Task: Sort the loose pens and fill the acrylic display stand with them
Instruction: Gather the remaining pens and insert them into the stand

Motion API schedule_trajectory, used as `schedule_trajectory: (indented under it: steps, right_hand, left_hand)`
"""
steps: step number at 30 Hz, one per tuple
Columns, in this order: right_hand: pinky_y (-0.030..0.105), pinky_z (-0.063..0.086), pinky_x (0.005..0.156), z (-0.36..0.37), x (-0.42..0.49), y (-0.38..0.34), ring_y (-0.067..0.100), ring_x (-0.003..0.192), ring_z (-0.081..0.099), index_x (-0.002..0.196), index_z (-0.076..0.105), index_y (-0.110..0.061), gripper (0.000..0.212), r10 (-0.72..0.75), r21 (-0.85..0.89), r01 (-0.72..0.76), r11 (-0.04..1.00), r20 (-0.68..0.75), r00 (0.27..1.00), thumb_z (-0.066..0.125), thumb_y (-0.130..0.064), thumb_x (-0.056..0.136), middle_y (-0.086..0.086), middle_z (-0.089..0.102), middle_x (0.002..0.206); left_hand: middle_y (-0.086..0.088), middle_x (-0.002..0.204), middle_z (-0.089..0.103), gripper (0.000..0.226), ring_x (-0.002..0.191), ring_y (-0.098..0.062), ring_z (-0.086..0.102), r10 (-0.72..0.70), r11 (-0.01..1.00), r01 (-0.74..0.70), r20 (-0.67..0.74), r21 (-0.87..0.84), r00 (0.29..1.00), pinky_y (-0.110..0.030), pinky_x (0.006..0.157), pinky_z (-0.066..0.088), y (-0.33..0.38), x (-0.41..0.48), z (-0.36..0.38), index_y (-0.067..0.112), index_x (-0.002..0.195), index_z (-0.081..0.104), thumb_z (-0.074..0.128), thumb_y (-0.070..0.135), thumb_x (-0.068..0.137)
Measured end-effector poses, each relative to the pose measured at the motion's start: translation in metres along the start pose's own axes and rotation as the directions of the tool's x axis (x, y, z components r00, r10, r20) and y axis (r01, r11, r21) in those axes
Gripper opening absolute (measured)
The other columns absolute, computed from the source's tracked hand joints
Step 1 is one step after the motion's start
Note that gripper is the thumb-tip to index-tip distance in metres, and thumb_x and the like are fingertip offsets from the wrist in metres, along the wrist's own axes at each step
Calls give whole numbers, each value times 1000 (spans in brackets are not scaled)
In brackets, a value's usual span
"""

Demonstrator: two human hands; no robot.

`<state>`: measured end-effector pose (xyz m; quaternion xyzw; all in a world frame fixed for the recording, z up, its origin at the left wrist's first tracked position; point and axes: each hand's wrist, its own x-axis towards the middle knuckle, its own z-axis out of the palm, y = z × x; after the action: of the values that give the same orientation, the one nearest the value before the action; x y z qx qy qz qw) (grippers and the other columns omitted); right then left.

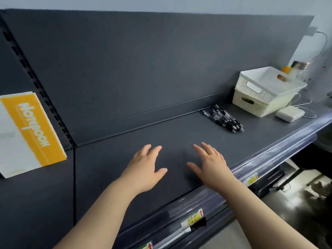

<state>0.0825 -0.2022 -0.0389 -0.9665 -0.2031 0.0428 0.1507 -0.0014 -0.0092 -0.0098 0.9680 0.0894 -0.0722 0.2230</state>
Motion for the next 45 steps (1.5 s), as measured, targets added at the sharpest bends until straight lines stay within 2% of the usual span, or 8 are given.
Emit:
schedule_trajectory:
  steps: [11, 16, 21, 24, 28, 32, 36, 45]
  right_hand:
    - [37, 22, 111, -53, 142, 176, 31, 136, 26, 142, 35, -16, 57, -30, 154, 42, 987, -82, 996, 46, -43, 93, 11, 32, 148]
    - [39, 27, 102, -62, 195, 220, 39, 124, 36, 134, 44, -7, 50, 100, 291, -87, 953, -32, 994, 44, -39, 95, 22, 45, 133]
    - [38, 36, 96, -70, 231, 227, 40, 119, 44, 123, 49, 2, 52, 118, 384, -139, 913, 77, 990, 44, -41, 95, 26, 48, 126]
    - [37, 41, 88, -69, 250, 214, 40, 110, 50, 111, 53, -1, 55, 97, 408, -143, 902, 133, 986, 45, -51, 90, 25, 52, 119]
    - [34, 42, 80, -69, 265, 208, 37, 101, 52, 102, 54, -1, 42, 49, 340, -112, 934, 188, 981, 50, -40, 89, 24, 55, 112]
    - [26, 37, 63, -74, 274, 217, 26, 73, 50, 90, 61, 1, 25, -19, 318, -49, 947, 209, 978, 53, -23, 85, 15, 63, 90]
    - [25, 37, 66, -75, 278, 218, 28, 85, 52, 94, 58, 0, 18, -49, 274, -24, 961, 257, 965, 50, -14, 87, 18, 62, 99]
    - [22, 35, 68, -73, 264, 220, 28, 101, 56, 96, 53, -2, 14, -152, 197, 93, 976, 309, 939, 48, -7, 84, 14, 62, 105]
  left_hand:
    - [6, 151, 25, 62, 136, -15, 31, -245, 927, 260, 87, -270, 966, -36, 108, 34, 151, 152, 56, 29, 147, 24, 49, 46, 92]
    - [4, 151, 32, 62, 122, -19, 47, -391, 665, 383, 137, -641, 910, -38, 109, 34, 194, 221, 67, 21, 149, 22, 50, 34, 95]
    - [-3, 138, 41, 60, 122, -21, 44, -525, 496, 380, 80, -781, 848, -42, 106, 39, 220, 279, 75, 13, 146, 28, 51, 20, 91]
    - [-4, 118, 47, 40, 101, -24, 50, -571, 583, 404, -2, -705, 821, -30, 87, 43, 232, 301, 75, 14, 129, 46, 50, 22, 90]
    - [-9, 144, 32, 63, 128, -31, 37, -577, 767, 512, -65, -388, 814, -38, 98, 42, 238, 310, 78, 15, 145, 28, 49, 39, 92]
    - [-8, 146, 25, 65, 128, -31, 37, -534, 822, 507, -42, -260, 845, -39, 100, 42, 237, 313, 81, 17, 148, 21, 49, 37, 93]
    - [-10, 136, 33, 65, 117, -33, 47, -538, 813, 525, 22, -249, 843, -43, 94, 47, 240, 313, 81, 16, 139, 32, 58, 38, 84]
    - [-14, 147, 31, 95, 122, -31, 48, -562, 816, 565, 63, -120, 825, -36, 91, 48, 254, 319, 75, 11, 151, 1, 65, 30, 84]
